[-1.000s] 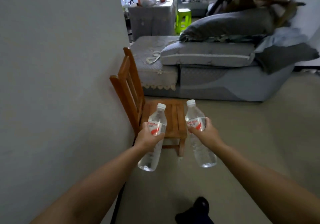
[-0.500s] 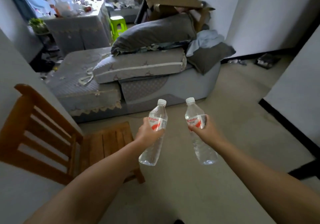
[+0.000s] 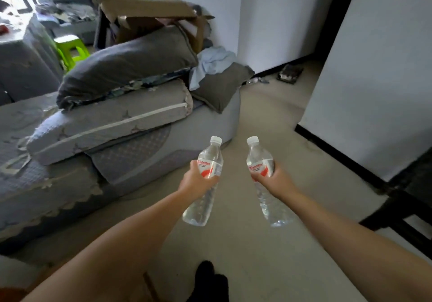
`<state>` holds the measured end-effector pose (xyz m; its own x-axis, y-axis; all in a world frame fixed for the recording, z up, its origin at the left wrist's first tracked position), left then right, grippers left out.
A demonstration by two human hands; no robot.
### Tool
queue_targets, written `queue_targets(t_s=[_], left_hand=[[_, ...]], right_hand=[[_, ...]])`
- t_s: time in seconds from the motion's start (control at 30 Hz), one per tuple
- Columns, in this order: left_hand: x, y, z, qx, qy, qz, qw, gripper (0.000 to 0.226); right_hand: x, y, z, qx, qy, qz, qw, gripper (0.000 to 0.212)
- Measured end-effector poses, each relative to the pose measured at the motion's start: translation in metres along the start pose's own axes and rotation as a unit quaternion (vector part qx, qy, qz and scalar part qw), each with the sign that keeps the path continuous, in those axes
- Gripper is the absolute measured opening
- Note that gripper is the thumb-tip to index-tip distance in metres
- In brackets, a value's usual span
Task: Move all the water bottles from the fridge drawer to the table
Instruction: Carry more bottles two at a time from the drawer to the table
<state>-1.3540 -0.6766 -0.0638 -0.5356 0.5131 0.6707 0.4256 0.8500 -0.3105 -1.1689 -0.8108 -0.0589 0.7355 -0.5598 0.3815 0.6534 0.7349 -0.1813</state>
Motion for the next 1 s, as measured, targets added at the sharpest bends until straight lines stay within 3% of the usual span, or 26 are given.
queue_targets(t_s=[0.33, 0.43, 0.5, 0.63, 1.0], left_hand=[[0.017, 0.17, -0.086, -0.071, 0.075, 0.068, 0.992, 0.065], [0.007, 0.202, -0.111, -0.088, 0.067, 0.089, 0.99, 0.057], [-0.006, 0.219, -0.131, -0.109, 0.063, 0.116, 0.985, 0.043], [-0.049, 0.25, -0.18, -0.163, 0.108, 0.145, 0.97, 0.066], [-0.193, 0.341, -0.37, -0.244, 0.111, 0.221, 0.938, 0.062]], right_hand=[[0.016, 0.132, 0.035, -0.058, 0.013, -0.144, 0.988, 0.04], [0.028, 0.154, 0.028, -0.084, 0.022, -0.179, 0.98, 0.042], [0.041, 0.168, 0.019, -0.098, 0.031, -0.196, 0.975, 0.044], [0.081, 0.203, -0.002, -0.124, 0.041, -0.237, 0.963, 0.043], [0.257, 0.32, -0.04, -0.159, 0.048, -0.304, 0.938, 0.056]])
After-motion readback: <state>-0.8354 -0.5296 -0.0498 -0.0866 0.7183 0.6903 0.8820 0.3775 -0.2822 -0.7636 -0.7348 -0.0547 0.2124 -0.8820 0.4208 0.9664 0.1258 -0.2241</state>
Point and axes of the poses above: each hand's wrist, its own y-axis towards the middle knuckle, its own x-axis out of the back of the hand, z = x × y, the point moved 1 cm from there along y, towards the middle knuckle, and after that the axes turned 6 degrees about y, right-handed, at the moved point
